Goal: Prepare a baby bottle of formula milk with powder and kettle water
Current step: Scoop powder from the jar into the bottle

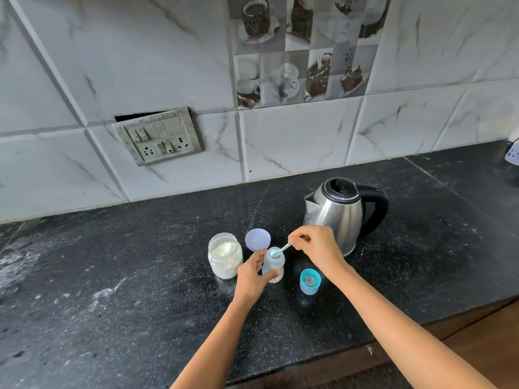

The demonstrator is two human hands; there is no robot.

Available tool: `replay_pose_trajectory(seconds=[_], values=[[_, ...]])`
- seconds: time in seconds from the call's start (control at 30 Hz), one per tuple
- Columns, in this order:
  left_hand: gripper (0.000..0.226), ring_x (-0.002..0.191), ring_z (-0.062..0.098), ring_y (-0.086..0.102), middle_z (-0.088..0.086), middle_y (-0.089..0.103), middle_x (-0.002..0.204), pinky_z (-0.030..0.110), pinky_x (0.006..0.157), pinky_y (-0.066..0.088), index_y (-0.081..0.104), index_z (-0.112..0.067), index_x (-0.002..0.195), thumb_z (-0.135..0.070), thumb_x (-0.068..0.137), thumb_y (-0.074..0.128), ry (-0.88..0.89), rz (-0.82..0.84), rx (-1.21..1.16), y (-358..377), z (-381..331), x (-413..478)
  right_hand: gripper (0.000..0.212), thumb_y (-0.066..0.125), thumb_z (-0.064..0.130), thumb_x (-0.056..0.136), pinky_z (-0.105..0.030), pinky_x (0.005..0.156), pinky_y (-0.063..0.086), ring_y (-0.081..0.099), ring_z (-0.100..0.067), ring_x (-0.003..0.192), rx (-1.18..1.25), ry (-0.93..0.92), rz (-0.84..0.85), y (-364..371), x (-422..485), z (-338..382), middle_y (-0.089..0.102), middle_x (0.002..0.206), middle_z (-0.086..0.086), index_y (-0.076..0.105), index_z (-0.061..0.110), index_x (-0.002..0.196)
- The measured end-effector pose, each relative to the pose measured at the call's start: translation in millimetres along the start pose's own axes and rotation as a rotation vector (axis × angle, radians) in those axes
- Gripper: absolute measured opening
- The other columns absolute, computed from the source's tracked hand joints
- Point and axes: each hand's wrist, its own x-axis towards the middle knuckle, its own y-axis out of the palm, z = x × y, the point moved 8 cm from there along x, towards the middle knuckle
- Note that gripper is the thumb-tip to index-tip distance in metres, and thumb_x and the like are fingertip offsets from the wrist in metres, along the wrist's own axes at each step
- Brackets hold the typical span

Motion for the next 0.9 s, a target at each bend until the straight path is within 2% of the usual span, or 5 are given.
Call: replay_pose_trajectory(seconds=[0.17,0.43,0.6,0.73,0.9], values=[[0.048,0.094,-0.007,0.053,-0.024,0.054,0.101,-0.003,0.074,0.038,0.049,-0.029,0.111,-0.008,0.077,0.076,-0.038,-0.026,-0.010,-0.9,-2.3,-1.2,0.008,0.067,0.014,0.088,-0.015,0.067,0.056,0.068,-0.003,0.063,0.176,0.092,-0.139,-19.0,7.5,-6.9,0.071,0.074,0.002,0.074,0.013,0.092],[0.063,0.111,-0.003,0.048,-0.021,0.050,0.121,0.014,0.097,0.035,0.048,-0.023,0.130,-0.019,0.076,0.079,0.017,-0.123,0.006,-14.2,-7.9,-17.9,0.014,0.068,0.011,0.087,-0.013,0.056,0.052,0.070,-0.009,0.061,0.442,0.264,-0.152,-14.7,9.1,-31.0,0.072,0.079,-0.008,0.072,0.003,0.098],[0.029,0.080,0.002,0.060,-0.014,0.064,0.093,0.021,0.077,0.051,0.057,-0.035,0.097,-0.021,0.079,0.076,0.091,-0.538,-0.110,-67.6,-20.6,-49.9,0.014,0.069,0.010,0.086,-0.029,0.072,0.060,0.073,-0.019,0.073,0.599,0.306,-0.111,6.3,19.1,-18.7,0.073,0.087,-0.010,0.072,0.005,0.099],[0.046,0.099,0.012,0.052,-0.007,0.051,0.111,0.028,0.086,0.043,0.052,-0.021,0.116,-0.023,0.077,0.076,0.114,-0.688,-0.024,-98.8,-13.0,-50.0,0.007,0.068,0.009,0.086,-0.035,0.075,0.060,0.073,-0.025,0.073,0.562,0.191,-0.018,35.8,35.7,16.9,0.073,0.081,-0.011,0.072,0.015,0.083],[0.071,0.123,0.018,0.046,-0.002,0.048,0.135,0.041,0.102,0.041,0.042,-0.020,0.137,-0.032,0.076,0.077,-0.012,-0.535,0.040,-111.6,17.8,-31.0,0.008,0.064,0.011,0.089,-0.021,0.070,0.058,0.070,-0.008,0.061,0.341,0.096,0.154,78.4,51.1,53.3,0.071,0.078,-0.004,0.072,0.011,0.087]])
